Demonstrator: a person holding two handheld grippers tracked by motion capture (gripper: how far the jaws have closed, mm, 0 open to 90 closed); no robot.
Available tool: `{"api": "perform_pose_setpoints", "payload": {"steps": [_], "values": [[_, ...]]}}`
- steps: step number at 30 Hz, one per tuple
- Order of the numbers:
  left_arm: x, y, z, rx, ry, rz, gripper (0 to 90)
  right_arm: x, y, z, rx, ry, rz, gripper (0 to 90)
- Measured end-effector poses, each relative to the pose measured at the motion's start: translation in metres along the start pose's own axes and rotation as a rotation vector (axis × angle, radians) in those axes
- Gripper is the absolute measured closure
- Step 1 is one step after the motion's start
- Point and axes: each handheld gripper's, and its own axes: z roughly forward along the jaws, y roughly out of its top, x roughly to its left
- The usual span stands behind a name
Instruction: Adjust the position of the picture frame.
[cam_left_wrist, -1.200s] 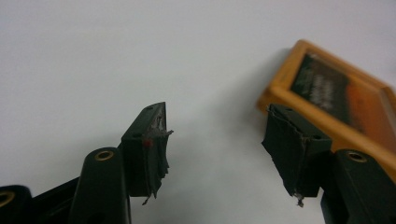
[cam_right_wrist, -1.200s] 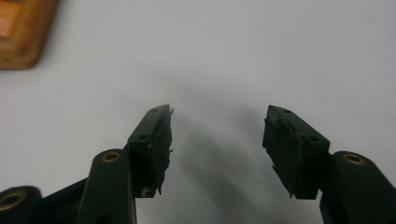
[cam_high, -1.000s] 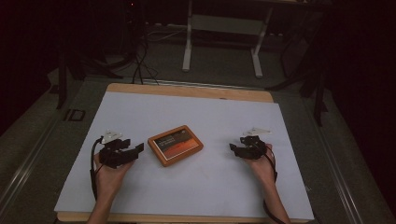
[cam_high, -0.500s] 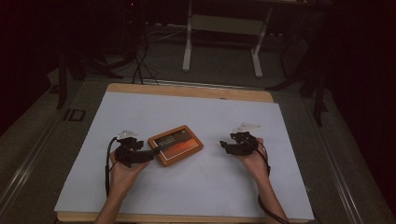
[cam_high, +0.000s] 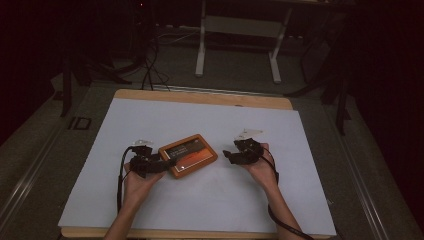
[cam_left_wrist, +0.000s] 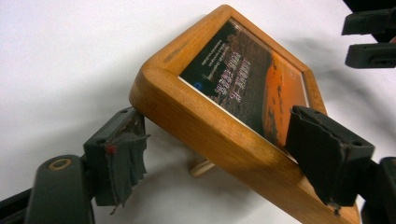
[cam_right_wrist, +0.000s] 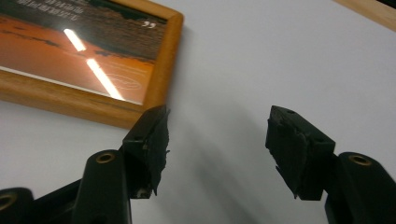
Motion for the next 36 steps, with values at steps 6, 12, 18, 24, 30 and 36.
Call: {"api": "perform_pose_setpoints", "payload": {"steps": [6, 12, 18, 24, 30, 36], "values": [[0.0, 0.0, 0.001, 0.011, -0.029, -0.005, 27.2, 0.006, 0.005, 0.004, 0.003, 0.013, -0.026, 38.1], [-0.002, -0.001, 0.003, 0.023, -0.043, 0.008, 29.8, 0.013, 0.012, 0.006, 0.005, 0.026, -0.057, 37.8], [-0.003, 0.0, -0.007, -0.024, -0.011, 0.055, 51.3, 0.02, 0.018, 0.004, 0.0, 0.047, -0.097, 37.2], [-0.007, 0.003, -0.009, -0.047, 0.033, 0.076, 57.6, 0.026, 0.026, -0.003, -0.016, 0.066, -0.148, 36.5], [-0.016, 0.006, -0.014, -0.088, -0.015, 0.149, 64.2, 0.028, 0.036, -0.012, -0.049, 0.098, -0.175, 34.7], [-0.033, 0.006, -0.016, -0.093, -0.047, 0.271, 68.3, 0.033, 0.054, -0.03, -0.117, 0.126, -0.254, 30.2]]}}
